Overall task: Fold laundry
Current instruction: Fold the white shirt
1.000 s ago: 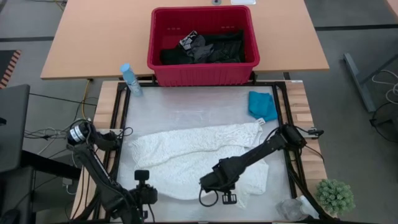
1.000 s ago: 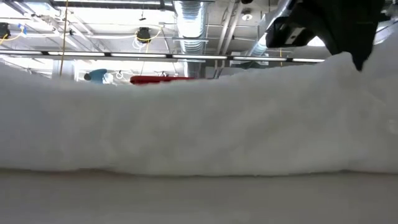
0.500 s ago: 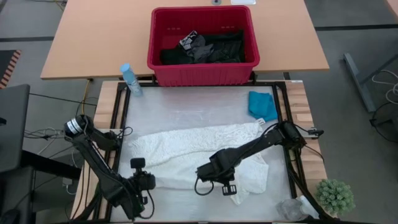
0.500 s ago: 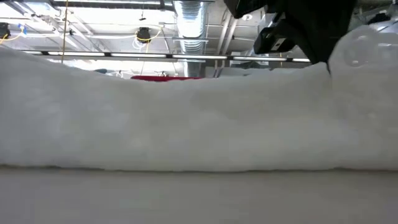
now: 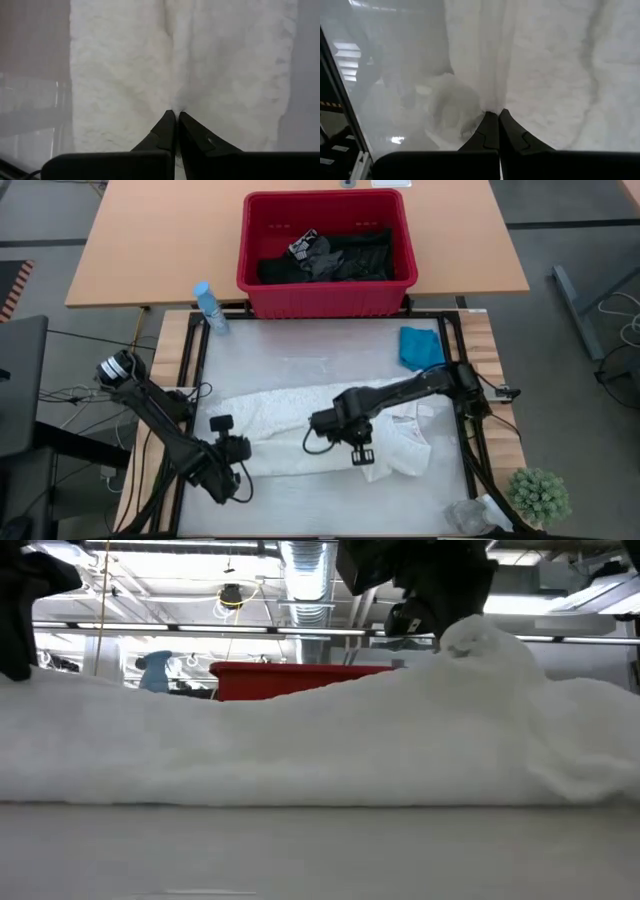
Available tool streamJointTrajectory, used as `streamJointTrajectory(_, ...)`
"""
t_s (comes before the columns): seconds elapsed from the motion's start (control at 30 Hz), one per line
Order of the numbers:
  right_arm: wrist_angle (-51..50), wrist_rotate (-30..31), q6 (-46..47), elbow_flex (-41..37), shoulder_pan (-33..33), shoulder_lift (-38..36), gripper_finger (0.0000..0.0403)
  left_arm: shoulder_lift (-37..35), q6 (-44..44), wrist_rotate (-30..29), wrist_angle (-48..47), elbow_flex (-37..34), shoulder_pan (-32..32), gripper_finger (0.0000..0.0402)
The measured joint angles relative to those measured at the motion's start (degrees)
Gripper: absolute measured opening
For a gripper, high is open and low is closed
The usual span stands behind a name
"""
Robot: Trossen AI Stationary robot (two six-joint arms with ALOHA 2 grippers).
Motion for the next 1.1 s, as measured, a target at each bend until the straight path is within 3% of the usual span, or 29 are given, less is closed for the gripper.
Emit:
streamJointTrajectory(0.5, -2.2, 0.7, -7.9, 0.0, -8.6, -0.5, 0.0015, -0.3, 9.0, -2.9, -2.9, -0.4, 4.3, 0.0)
streamJointTrajectory(1.1, -1.9, 0.7, -12.7, -0.5, -14.0, -0.4, 0.0015, -0.5, 12.7, -4.2, -0.4, -3.8, 10.6, 0.0)
